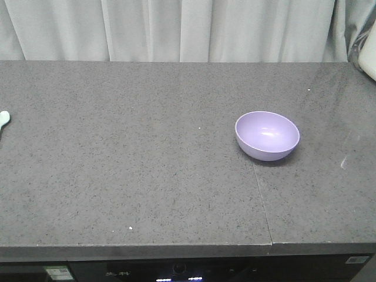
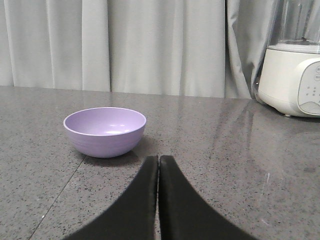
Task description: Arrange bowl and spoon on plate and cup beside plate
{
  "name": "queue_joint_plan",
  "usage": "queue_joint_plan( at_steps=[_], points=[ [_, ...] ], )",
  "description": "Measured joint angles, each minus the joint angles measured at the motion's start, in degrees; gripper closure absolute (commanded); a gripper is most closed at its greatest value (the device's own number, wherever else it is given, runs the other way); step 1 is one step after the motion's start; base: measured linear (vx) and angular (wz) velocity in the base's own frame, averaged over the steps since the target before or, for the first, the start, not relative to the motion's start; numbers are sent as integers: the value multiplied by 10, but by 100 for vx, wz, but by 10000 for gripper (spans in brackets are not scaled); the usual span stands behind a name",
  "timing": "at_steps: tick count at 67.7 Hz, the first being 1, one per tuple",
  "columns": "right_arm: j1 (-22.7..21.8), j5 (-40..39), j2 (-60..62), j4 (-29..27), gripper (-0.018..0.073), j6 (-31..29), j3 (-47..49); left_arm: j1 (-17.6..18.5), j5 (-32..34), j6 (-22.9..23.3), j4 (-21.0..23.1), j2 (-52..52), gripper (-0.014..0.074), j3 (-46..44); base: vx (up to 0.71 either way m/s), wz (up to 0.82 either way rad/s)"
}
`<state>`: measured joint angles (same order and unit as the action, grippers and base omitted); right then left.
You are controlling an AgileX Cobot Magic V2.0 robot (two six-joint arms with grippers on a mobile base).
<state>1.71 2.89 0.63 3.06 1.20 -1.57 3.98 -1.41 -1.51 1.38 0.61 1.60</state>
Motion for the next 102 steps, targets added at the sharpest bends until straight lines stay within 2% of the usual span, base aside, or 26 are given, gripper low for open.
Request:
queue_joint_plan(
  at_steps=[102],
  points=[
    [0, 0, 0, 0, 561, 0, 0, 0, 0, 0, 0, 0, 604, 0, 2, -1]
  ],
)
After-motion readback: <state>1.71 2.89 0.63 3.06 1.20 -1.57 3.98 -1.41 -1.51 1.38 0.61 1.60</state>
